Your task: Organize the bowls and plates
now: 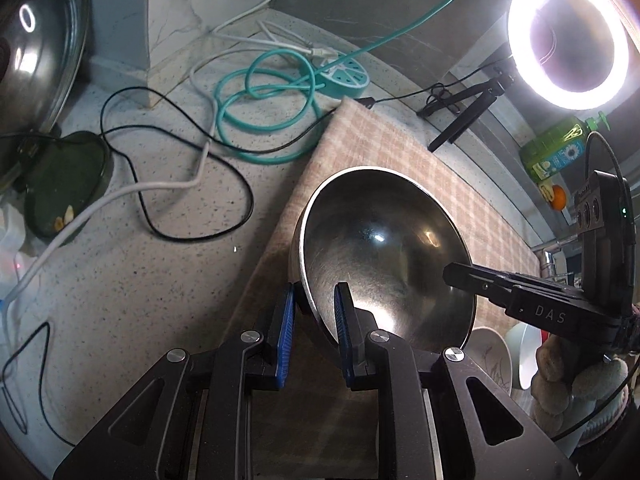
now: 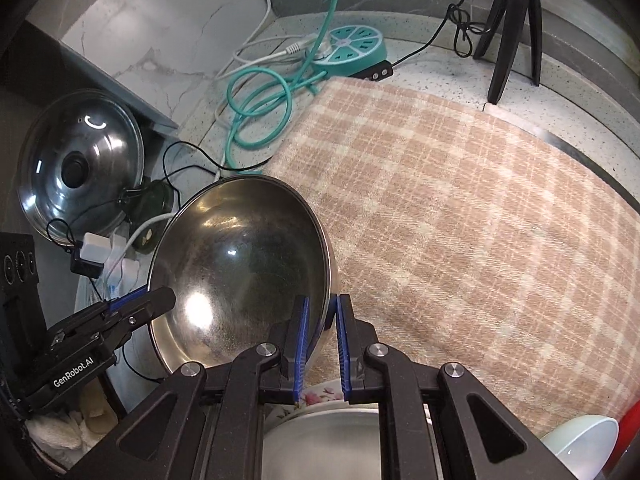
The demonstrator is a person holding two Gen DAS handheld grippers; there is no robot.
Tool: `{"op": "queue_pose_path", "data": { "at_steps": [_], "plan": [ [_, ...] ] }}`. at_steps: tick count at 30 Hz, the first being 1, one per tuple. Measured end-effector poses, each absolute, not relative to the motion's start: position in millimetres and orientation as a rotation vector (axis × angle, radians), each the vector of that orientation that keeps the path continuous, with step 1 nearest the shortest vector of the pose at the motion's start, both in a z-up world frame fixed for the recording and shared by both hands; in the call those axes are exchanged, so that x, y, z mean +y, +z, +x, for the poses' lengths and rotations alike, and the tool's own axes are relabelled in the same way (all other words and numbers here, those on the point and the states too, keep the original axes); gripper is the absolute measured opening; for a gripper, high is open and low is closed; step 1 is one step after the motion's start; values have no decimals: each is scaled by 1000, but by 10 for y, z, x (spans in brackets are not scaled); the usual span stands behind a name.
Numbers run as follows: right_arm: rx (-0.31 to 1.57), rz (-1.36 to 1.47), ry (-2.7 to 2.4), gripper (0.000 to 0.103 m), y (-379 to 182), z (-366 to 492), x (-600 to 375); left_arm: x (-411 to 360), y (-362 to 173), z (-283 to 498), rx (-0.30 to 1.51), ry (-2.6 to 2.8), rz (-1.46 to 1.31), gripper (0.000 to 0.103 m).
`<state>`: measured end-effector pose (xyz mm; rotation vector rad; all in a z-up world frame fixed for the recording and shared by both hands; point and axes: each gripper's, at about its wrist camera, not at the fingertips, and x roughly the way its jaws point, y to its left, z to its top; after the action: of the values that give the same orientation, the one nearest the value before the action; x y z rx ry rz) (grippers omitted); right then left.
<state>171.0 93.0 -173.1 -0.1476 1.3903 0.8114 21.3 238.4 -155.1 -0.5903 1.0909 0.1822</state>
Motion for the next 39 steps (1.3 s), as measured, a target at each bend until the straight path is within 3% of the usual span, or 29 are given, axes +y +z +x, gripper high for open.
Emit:
{"op": "queue_pose_path", "data": {
  "at_steps": [26,39],
  "plan": [
    [1430,-150,833,15,-1844,1679,893,2359,-1651,156,1125,151,-590,17],
    [1350,-98,836,19,-1503,1738,543,2358,-1391,102,1064,175,-565,17]
  ]
}}
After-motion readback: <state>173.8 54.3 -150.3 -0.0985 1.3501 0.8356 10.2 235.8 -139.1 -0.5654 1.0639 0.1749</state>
